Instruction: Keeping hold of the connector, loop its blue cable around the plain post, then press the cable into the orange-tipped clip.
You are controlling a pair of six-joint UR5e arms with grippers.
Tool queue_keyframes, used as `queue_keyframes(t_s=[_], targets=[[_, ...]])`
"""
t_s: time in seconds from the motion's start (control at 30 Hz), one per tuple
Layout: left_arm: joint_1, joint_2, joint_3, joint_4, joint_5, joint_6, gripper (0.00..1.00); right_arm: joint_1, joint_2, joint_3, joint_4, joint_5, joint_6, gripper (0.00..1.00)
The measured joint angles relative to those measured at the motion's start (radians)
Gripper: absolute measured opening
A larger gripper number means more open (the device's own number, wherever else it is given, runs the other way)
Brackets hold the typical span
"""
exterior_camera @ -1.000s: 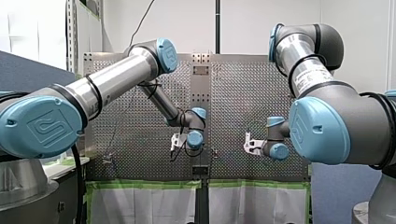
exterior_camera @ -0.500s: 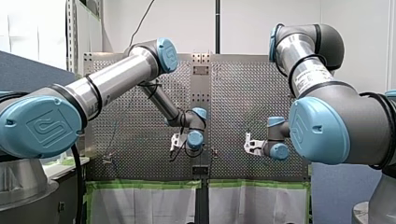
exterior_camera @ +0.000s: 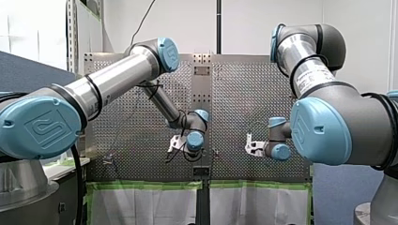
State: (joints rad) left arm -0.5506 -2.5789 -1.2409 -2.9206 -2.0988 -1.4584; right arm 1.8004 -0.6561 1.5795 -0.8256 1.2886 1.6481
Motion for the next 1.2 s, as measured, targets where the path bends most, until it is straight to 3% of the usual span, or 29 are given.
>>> queue_keyframes(t_s=[0.37, 0.63, 0.87, 1.2], targets=[[-0.048, 0.095, -0.117, 0.093, 0.032, 0.002, 0.99, 0.004, 0.000, 0.000, 0.001, 0.000, 0.000, 0.00], [-0.067, 0.104, -0.202, 0.172, 0.056, -0.019, 0.99, 0.004, 0.000, 0.000, 0.004, 0.000, 0.000, 0.00], [-0.079, 0.104, -0.267, 0.188, 0.062, -0.026, 0.99, 0.006, 0.000, 0.000, 0.006, 0.000, -0.001, 0.00], [-0.124, 0.105, -0.280, 0.188, 0.060, -0.051, 0.99, 0.004, 0.000, 0.000, 0.009, 0.000, -0.002, 0.00]])
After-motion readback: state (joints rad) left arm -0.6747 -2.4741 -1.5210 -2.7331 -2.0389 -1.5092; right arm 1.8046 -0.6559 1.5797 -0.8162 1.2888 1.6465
